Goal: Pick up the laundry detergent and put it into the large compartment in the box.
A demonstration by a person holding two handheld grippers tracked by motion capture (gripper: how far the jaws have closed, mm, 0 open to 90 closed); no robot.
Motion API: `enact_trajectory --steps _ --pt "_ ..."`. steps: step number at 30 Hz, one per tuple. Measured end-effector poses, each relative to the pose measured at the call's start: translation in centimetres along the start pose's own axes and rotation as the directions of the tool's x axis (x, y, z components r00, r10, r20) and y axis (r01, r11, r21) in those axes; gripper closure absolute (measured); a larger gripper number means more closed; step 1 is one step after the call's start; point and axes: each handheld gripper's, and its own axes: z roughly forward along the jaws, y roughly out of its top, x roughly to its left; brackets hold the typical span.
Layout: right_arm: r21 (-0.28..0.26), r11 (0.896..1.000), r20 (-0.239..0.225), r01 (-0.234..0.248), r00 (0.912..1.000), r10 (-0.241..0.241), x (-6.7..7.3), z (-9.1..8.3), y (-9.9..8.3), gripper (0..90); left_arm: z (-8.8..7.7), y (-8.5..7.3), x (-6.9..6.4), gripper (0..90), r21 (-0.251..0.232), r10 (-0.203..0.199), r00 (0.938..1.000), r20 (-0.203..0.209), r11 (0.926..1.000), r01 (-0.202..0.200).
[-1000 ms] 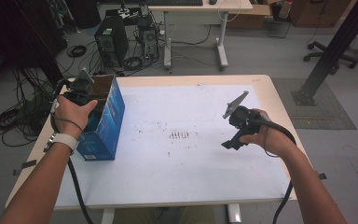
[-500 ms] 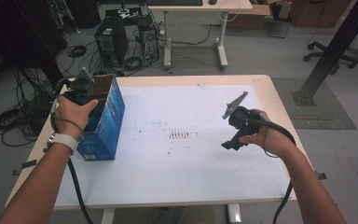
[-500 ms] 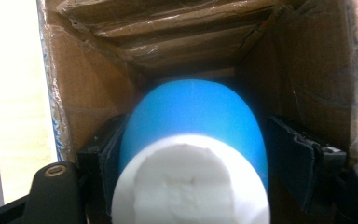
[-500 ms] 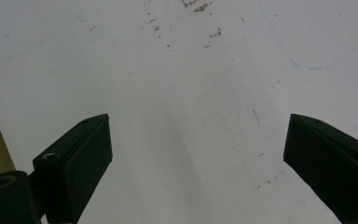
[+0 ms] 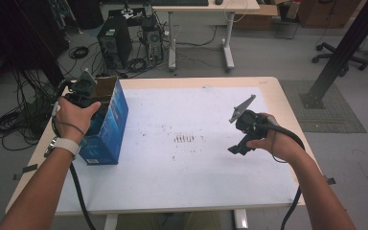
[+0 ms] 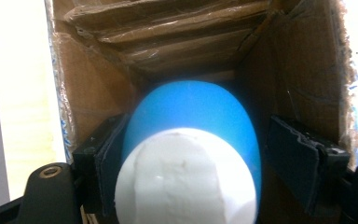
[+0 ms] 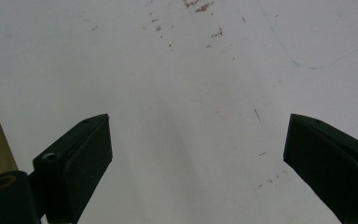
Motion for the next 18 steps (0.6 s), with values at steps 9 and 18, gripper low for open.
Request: enact_trajectory --steps 9,18 --pt "-0.007 1.000 0.003 0.000 1.0000 0.000 0.1 -0.2 0.0 8.0 -0.8 0.1 -0.2 20.1 -0.009 0.015 0.9998 -0.014 0.9999 -0.015" --pt "-0.011 1.000 0.005 0.001 1.0000 -0.001 0.3 -0.4 -0.2 8.0 -1.3 -0.1 0.0 19.5 -0.021 0.015 0.9999 -0.003 0.9997 -0.015"
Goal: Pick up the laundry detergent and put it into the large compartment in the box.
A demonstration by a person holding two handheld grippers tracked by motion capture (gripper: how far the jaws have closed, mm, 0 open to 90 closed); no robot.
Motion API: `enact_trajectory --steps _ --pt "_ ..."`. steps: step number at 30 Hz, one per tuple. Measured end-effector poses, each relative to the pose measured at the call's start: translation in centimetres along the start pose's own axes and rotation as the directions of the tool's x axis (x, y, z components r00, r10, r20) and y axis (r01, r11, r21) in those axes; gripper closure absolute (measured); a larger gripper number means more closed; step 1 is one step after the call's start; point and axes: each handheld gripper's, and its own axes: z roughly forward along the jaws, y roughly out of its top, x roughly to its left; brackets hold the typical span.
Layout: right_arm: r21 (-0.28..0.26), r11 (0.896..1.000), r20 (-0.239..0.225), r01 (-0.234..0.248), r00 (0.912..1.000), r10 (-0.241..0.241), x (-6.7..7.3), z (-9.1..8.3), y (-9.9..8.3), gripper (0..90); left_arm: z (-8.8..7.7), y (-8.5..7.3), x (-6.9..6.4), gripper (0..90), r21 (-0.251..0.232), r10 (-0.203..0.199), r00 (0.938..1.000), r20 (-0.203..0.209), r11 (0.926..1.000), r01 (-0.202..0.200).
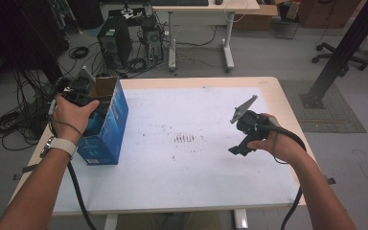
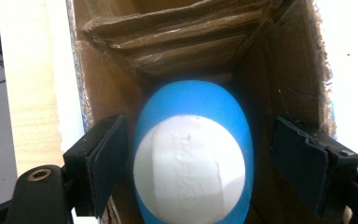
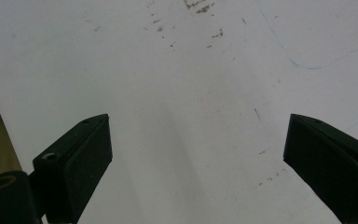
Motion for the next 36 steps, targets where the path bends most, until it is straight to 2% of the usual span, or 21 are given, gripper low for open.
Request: enact_trajectory --steps 12,15,22,36 --pt "-0.002 1.000 0.003 -0.001 1.0000 0.001 0.2 -0.2 0.0 7.9 -1.0 0.2 -0.1 11.1 -0.009 0.005 0.9998 0.017 1.0000 -0.005" --pt "-0.001 1.000 0.003 0.001 1.0000 -0.001 0.2 -0.2 0.0 7.9 -1.5 0.3 -0.2 10.3 -0.019 0.020 0.9994 0.028 0.9996 -0.020" --pt "-0.004 1.000 0.006 0.003 1.0000 -0.003 0.3 -0.4 0.1 7.9 -2.5 0.6 -0.2 9.9 -0.022 0.032 0.9990 0.030 0.9992 -0.032" --pt "-0.002 1.000 0.009 0.005 0.9999 -0.005 0.4 -0.6 0.2 7.9 -4.8 1.0 -0.4 9.6 -0.070 0.056 0.9973 0.047 0.9961 -0.053"
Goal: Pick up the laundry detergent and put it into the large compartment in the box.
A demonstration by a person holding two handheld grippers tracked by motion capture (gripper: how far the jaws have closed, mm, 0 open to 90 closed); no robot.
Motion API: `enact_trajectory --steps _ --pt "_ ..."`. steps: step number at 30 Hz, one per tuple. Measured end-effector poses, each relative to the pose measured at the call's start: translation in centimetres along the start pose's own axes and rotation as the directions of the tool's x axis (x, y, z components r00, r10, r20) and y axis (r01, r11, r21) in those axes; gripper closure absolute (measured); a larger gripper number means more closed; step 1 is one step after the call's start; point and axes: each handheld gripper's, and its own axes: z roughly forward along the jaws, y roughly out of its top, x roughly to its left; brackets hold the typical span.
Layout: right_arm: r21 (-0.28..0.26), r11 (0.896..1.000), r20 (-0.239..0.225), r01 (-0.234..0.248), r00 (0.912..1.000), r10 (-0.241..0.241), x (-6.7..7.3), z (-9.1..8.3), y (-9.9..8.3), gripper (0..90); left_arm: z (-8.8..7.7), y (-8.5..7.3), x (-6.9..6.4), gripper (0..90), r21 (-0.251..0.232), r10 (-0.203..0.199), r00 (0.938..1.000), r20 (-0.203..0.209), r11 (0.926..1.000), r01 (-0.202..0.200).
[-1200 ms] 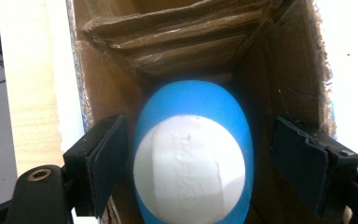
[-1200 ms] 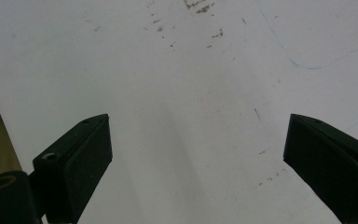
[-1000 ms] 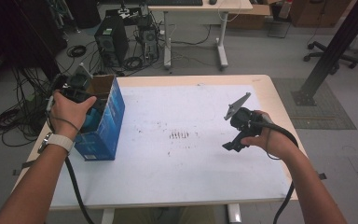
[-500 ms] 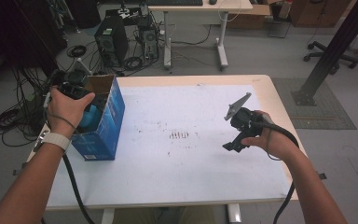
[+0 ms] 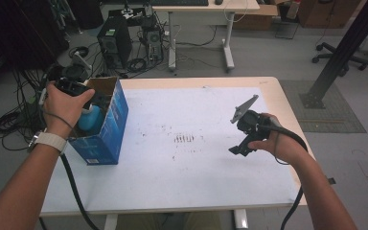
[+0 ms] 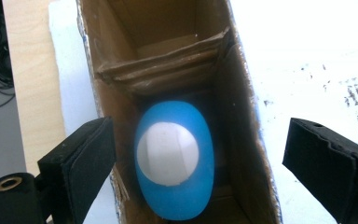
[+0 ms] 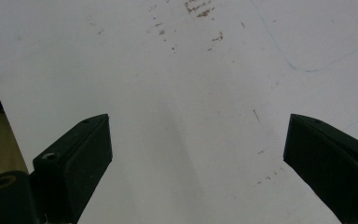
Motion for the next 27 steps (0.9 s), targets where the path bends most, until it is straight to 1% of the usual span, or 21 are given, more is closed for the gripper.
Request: enact_trajectory --steps 3,5,8,10,11,12,14,16,17,21,27 --pt "0.001 1.000 0.000 0.002 1.0000 -0.002 0.0 0.0 0.1 8.0 -0.6 0.2 -0.1 9.6 -0.011 0.008 1.0000 0.001 0.9999 -0.008" --pt "-0.004 1.000 0.000 0.003 1.0000 -0.003 0.1 -0.1 0.2 8.0 -0.9 0.2 -0.2 9.7 -0.001 0.014 0.9999 0.006 0.9999 -0.014" --pt "-0.002 1.000 0.001 0.001 1.0000 -0.001 0.1 -0.1 0.2 7.9 -1.3 0.3 -0.3 9.8 -0.006 0.020 0.9998 0.007 0.9998 -0.020" --pt "0.003 1.000 0.000 0.003 1.0000 -0.003 0.2 -0.1 0.2 8.0 -1.6 0.3 -0.3 9.8 -0.012 0.024 0.9996 0.016 0.9996 -0.024" --pt "0.000 1.000 0.002 -0.003 1.0000 0.003 0.2 -0.2 0.1 8.0 -1.9 0.3 -0.5 9.8 -0.009 0.040 0.9992 0.006 0.9991 -0.040" --pt "0.000 1.000 0.002 -0.003 1.0000 0.003 0.2 -0.2 0.1 8.0 -1.9 0.3 -0.5 9.7 -0.009 0.040 0.9992 0.006 0.9991 -0.040" --pt "0.001 1.000 0.004 -0.002 1.0000 0.002 0.2 -0.3 0.1 8.0 -2.3 0.4 -0.9 9.7 -0.013 0.057 0.9984 -0.001 0.9983 -0.057" --pt "-0.003 1.000 0.006 0.003 1.0000 -0.003 0.2 -0.4 0.2 8.0 -2.7 0.5 -1.4 9.7 -0.010 0.086 0.9963 -0.004 0.9962 -0.086" --pt "-0.003 1.000 0.006 0.003 1.0000 -0.003 0.2 -0.4 0.2 8.0 -2.7 0.5 -1.4 9.7 -0.010 0.086 0.9963 -0.004 0.9962 -0.086" --pt "-0.001 1.000 0.007 0.005 1.0000 -0.005 0.4 -0.5 0.3 8.0 -3.2 0.5 -2.1 9.7 -0.020 0.111 0.9938 0.002 0.9937 -0.111" --pt "-0.001 1.000 0.009 0.006 0.9999 -0.006 0.4 -0.6 0.5 8.0 -4.2 0.6 -3.3 9.7 -0.035 0.161 0.9869 0.008 0.9863 -0.161"
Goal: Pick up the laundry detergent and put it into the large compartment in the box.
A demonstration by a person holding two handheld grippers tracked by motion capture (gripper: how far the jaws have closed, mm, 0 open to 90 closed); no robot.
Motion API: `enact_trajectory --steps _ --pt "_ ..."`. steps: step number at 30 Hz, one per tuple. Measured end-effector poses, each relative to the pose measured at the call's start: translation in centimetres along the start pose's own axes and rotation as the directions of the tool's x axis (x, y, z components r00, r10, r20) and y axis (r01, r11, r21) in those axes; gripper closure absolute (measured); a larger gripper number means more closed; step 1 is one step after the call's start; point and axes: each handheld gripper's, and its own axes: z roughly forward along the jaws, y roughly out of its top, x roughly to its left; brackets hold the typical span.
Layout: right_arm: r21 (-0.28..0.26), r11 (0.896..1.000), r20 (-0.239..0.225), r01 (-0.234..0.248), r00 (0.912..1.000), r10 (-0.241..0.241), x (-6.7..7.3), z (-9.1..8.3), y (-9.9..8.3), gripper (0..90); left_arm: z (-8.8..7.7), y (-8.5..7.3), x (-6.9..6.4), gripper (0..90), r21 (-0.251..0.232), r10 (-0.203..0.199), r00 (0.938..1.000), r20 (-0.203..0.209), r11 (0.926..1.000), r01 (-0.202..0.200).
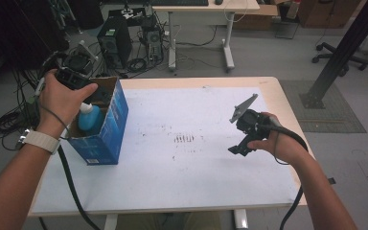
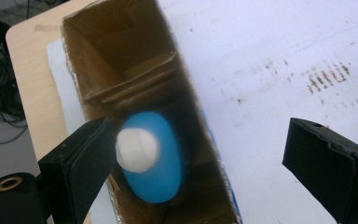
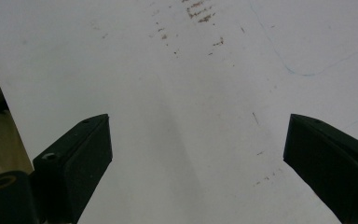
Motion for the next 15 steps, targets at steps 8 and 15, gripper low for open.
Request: enact_trajectory --steps 8,15 --pt "-0.004 1.000 0.003 0.004 1.0000 -0.004 0.1 -0.1 0.2 7.8 -0.9 0.5 -1.7 9.9 -0.004 0.061 0.9980 0.013 0.9981 -0.061" --pt "-0.005 1.000 0.006 0.003 1.0000 -0.003 0.2 -0.3 0.1 7.8 -1.6 0.7 -2.9 9.8 -0.019 0.116 0.9924 0.042 0.9931 -0.115"
